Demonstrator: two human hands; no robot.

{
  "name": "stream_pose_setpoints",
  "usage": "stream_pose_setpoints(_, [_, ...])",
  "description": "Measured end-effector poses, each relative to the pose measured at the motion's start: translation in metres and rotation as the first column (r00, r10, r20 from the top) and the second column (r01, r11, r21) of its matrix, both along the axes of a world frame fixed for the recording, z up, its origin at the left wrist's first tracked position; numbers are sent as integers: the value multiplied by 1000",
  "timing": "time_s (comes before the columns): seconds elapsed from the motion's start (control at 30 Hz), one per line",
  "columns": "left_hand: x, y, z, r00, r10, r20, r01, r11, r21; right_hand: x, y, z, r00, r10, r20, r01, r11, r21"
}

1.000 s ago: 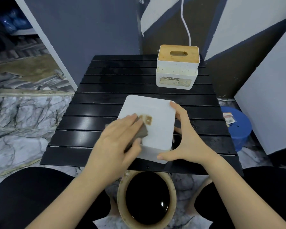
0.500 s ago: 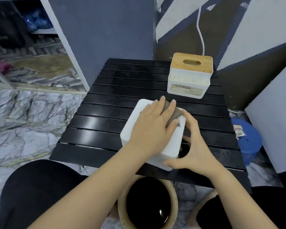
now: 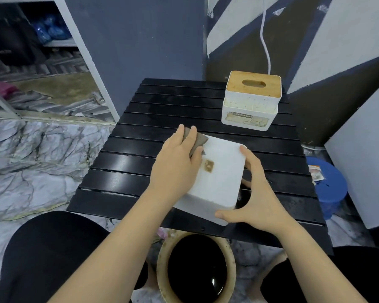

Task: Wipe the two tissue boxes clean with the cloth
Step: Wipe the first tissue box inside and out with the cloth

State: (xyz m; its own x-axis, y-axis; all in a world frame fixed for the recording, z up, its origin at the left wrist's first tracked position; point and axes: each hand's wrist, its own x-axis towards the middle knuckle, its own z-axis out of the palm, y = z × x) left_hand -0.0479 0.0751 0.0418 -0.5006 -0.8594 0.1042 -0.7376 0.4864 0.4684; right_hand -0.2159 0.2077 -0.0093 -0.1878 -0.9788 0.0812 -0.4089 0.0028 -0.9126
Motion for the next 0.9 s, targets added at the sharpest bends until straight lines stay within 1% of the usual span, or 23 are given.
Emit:
stream_pose_setpoints(0.07, [4,10,-4,1000,13,23,-11,998,-66,2,0,0,1000,-13,4,13,1000,-2])
stream_pose_setpoints(0.17, [7,27,-10,998,-3,61,18,969,-248,4,-1,0,1000,-12,-2,12,1000,-20])
stream_pose_setpoints(0.2, [4,32,-12,997,-6,73,27,960,-278,4,-1,-1,1000,-9,0,9,1000,-26])
stream_pose_setpoints(0.27, [-6,38,-14,997,-2,73,22,959,-283,4,-2,-2,1000,-4,13,5,999,-36])
stream_pose_setpoints(0.33, [-21,43,-12,999,-18,51,30,969,-245,2,-2,-5,999,2,32,0,999,-39])
stream_pose_setpoints(0.43, [-41,55,-11,993,-117,10,116,966,-229,1,-3,-4,999,22,40,-20,999,-49])
stream_pose_setpoints(0.53, [-45,78,-14,979,-193,-63,165,937,-309,2,-5,-1,997,38,-61,-44,994,-103])
stream_pose_setpoints(0.57, [-42,85,-16,971,-216,-99,172,925,-339,1,-5,-2,997,36,-64,-42,994,-96])
stream_pose_setpoints(0.67, [-30,94,-27,944,-286,-163,196,886,-420,-4,-3,-3,1000,7,19,-6,999,-40])
stream_pose_setpoints(0.77, [-16,93,-35,917,-340,-209,198,842,-502,-7,-2,-3,999,30,-12,-31,999,-37])
stream_pose_setpoints(0.9, [1,88,-39,875,-414,-250,205,786,-584,-4,-2,-1,1000,31,3,-31,999,-32])
